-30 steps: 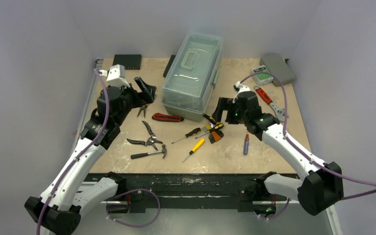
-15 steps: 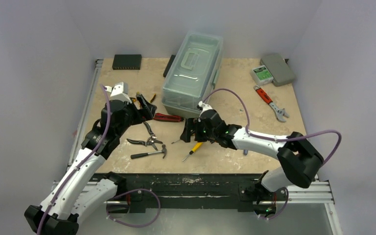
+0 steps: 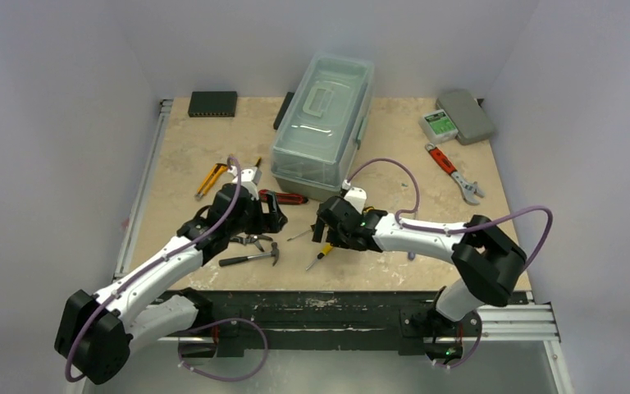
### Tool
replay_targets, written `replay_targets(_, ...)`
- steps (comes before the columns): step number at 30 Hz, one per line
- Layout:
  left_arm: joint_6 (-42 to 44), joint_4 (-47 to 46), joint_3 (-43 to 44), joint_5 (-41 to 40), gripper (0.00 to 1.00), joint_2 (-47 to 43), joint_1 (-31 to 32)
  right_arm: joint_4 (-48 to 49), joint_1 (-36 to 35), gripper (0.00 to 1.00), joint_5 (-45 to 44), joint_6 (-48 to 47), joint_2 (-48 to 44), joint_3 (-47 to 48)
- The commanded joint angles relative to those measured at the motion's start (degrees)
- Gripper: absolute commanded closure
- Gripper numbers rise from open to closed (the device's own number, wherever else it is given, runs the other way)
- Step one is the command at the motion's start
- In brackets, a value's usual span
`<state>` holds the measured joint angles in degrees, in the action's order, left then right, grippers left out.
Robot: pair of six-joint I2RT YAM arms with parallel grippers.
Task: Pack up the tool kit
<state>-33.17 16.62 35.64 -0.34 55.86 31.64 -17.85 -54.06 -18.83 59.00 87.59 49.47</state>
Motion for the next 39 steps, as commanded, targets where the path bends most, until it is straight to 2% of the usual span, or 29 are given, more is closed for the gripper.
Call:
replay_targets(1,2.3,-11.4,-1.3,4.4,0.22,4.2,0.5,-8.0,-1.6,0.13,-6.2,5.2,3.3,4.5)
replay_targets(6,2.4,-14.5,-1.9,7.2,0.22,8.7,0.7,-11.5,-3.3,0.17,-8.7,6.8,8.3,8.2)
replay_targets(9,2.4,-15.4,-2.4,7.7,0.22,9.4,0.6,-15.9,-3.2,0.23,-10.7,6.9,11.7,11.0)
replay_targets(10,2.5,-15.3,-2.4,7.7,0.22,9.6,0.7,-16.6,-3.2,0.26,-10.6,6.6,12.5,11.2)
replay_targets(12,2.8,-15.3,-2.4,7.8,0.22,9.8,0.7,-15.9,-3.2,0.4,-9.1,5.5,13.2,10.6)
replay_targets(14,3.1,-15.5,-2.5,8.4,0.22,9.9,0.6,-14.9,-3.2,0.51,-8.5,4.5,13.4,9.6)
replay_targets(19,3.6,-15.7,-2.5,9.9,0.22,10.8,0.7,-13.6,-2.3,0.66,-9.8,2.0,11.4,7.3)
replay_targets(25,4.2,-15.7,-1.4,12.0,0.22,13.3,0.6,-7.4,4.9,0.87,-6.0,-7.1,9.2,5.3)
replay_targets(32,4.4,-15.7,-0.9,12.9,0.22,15.1,0.7,-1.9,14.9,0.88,0.2,-12.6,11.7,5.2)
replay_targets(39,4.5,-17.8,-0.5,13.5,0.22,16.4,0.7,-0.5,24.9,0.88,3.6,-15.6,13.6,8.4)
